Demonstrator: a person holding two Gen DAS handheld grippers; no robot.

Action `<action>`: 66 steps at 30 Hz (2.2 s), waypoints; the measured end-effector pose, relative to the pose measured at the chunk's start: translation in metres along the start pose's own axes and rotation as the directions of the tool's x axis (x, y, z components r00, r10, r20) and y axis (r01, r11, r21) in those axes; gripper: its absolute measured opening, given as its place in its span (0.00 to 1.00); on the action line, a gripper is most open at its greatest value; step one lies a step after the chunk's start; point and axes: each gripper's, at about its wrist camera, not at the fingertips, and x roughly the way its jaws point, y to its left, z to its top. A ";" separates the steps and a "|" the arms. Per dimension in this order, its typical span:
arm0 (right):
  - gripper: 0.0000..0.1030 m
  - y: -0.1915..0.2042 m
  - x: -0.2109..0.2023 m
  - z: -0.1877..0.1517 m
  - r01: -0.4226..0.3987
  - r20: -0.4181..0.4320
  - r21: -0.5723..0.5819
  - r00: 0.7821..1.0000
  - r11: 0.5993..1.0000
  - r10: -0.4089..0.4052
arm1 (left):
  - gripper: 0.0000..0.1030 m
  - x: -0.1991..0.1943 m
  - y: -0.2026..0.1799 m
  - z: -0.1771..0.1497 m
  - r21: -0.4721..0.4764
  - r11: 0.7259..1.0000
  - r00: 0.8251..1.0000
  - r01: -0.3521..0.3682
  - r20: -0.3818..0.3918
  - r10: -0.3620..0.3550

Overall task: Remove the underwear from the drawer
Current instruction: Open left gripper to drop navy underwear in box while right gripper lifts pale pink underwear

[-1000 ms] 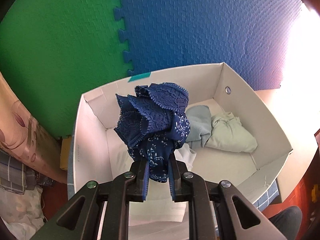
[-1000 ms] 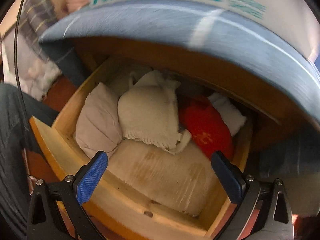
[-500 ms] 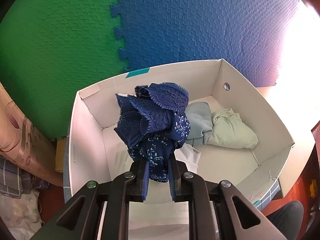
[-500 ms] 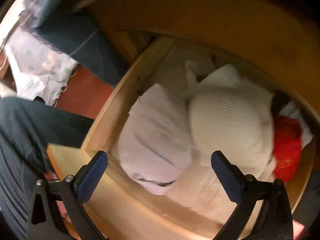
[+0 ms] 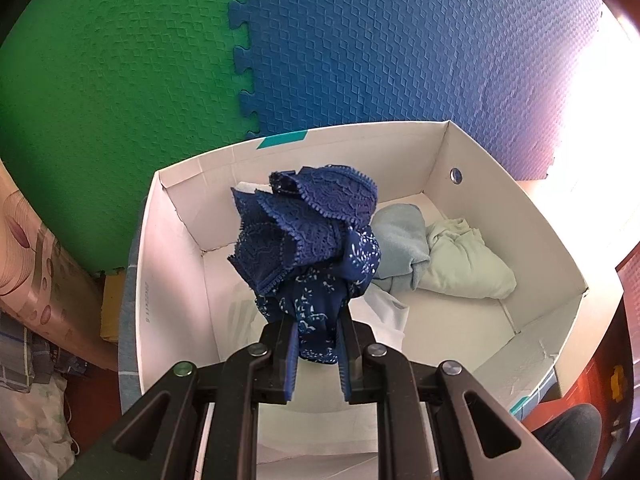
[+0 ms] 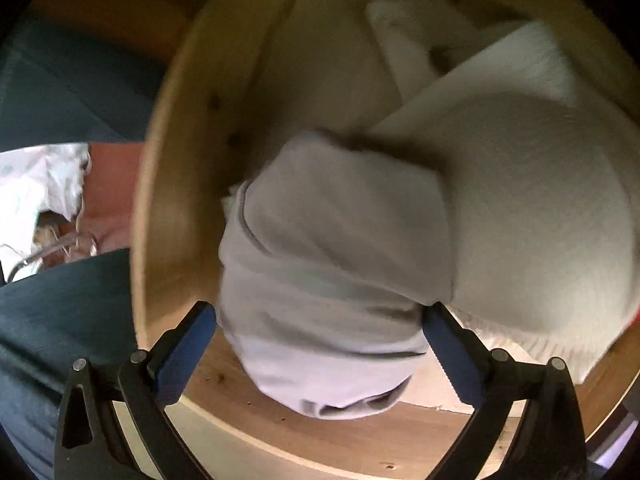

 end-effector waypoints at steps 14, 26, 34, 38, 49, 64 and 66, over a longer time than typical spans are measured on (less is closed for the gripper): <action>0.19 -0.031 -0.031 -0.049 0.016 0.123 -0.149 0.992 0.989 0.002 | 0.15 -0.003 -0.001 -0.003 -0.009 1.000 1.000 -0.023 -0.004 0.023; 0.19 -0.157 -0.081 -0.127 0.059 0.304 -0.020 0.951 0.998 -0.050 | 0.15 0.000 -0.010 -0.005 -0.017 0.998 0.998 -0.060 -0.003 0.060; 0.19 -0.157 -0.091 -0.156 0.097 0.414 -0.023 0.907 0.995 -0.079 | 0.15 0.004 -0.013 -0.008 -0.013 0.994 0.994 -0.104 -0.011 0.104; 0.19 -0.133 -0.109 -0.158 0.114 0.483 -0.049 0.872 0.992 -0.076 | 0.15 0.004 -0.017 -0.004 -0.020 0.992 0.993 -0.122 -0.002 0.122; 0.19 -0.152 -0.136 -0.186 0.039 0.552 -0.017 0.834 0.999 -0.023 | 0.17 0.016 -0.013 0.017 -0.106 0.970 0.975 -0.221 -0.018 0.220; 0.19 -0.158 -0.139 -0.188 0.007 0.557 -0.029 0.830 1.000 0.010 | 0.46 0.021 -0.011 0.013 -0.113 0.965 0.971 -0.238 -0.009 0.238; 0.19 -0.158 -0.139 -0.189 0.009 0.560 -0.024 0.829 1.000 0.006 | 0.47 0.012 -0.011 0.011 -0.106 0.963 0.968 -0.246 0.026 0.250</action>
